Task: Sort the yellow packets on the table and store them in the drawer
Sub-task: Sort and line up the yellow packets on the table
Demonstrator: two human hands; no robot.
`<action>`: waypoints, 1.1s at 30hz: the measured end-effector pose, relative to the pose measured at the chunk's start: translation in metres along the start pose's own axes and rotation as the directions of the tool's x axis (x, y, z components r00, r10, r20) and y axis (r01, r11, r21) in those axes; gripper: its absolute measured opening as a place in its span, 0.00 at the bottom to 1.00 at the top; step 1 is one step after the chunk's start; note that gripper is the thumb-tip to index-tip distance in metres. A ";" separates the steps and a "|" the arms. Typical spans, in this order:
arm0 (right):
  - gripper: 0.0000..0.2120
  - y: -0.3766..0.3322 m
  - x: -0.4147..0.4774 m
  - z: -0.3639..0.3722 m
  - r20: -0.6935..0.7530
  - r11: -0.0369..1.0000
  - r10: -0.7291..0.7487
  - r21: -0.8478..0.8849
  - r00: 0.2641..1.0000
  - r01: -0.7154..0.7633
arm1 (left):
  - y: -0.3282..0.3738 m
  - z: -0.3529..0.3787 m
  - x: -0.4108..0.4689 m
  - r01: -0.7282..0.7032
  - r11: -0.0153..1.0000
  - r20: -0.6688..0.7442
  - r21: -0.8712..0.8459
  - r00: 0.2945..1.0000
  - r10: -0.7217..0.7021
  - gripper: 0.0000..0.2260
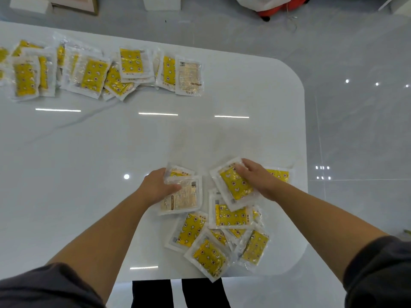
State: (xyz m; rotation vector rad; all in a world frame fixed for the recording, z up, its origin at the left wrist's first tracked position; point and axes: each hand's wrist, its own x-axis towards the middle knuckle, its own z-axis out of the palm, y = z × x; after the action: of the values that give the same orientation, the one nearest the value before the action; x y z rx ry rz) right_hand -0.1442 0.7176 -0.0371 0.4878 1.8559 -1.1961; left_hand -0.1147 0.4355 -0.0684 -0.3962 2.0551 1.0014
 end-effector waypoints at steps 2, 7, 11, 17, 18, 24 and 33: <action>0.14 0.003 -0.003 0.003 0.092 0.998 0.021 0.060 0.996 -0.027 | -0.004 0.003 0.002 -0.021 0.995 0.008 0.095 1.000 0.021 0.15; 0.17 0.014 0.003 0.011 0.206 0.796 0.012 -0.594 0.979 0.115 | -0.008 0.006 0.003 -0.015 0.987 -0.007 0.160 1.000 0.017 0.16; 0.22 0.024 0.003 0.028 0.287 0.393 -0.089 -0.870 0.954 0.298 | -0.006 0.009 0.000 -0.011 0.985 -0.010 0.170 1.000 0.013 0.16; 0.19 0.030 0.006 0.049 0.346 0.103 -0.223 -0.921 0.911 0.376 | -0.004 0.006 -0.002 -0.012 0.991 -0.037 0.133 0.999 0.017 0.15; 0.19 0.029 0.008 0.051 0.351 0.110 -0.238 -0.917 0.905 0.384 | -0.004 0.005 -0.003 -0.009 0.992 -0.042 0.129 0.999 0.014 0.15; 0.16 0.019 0.011 0.054 0.340 0.235 -0.153 -0.900 0.928 0.368 | -0.005 0.001 -0.006 0.006 0.996 -0.055 0.094 0.999 -0.001 0.14; 0.30 -0.044 0.024 0.033 0.242 0.587 0.011 -0.787 0.970 0.190 | 0.004 -0.026 -0.004 0.041 0.999 -0.079 0.018 0.996 -0.040 0.14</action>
State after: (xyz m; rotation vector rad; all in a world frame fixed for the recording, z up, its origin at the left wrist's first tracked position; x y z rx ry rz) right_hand -0.1733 0.6654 -0.0392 -0.2653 1.9990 -0.3127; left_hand -0.1284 0.4180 -0.0534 -0.4718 2.1167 0.9540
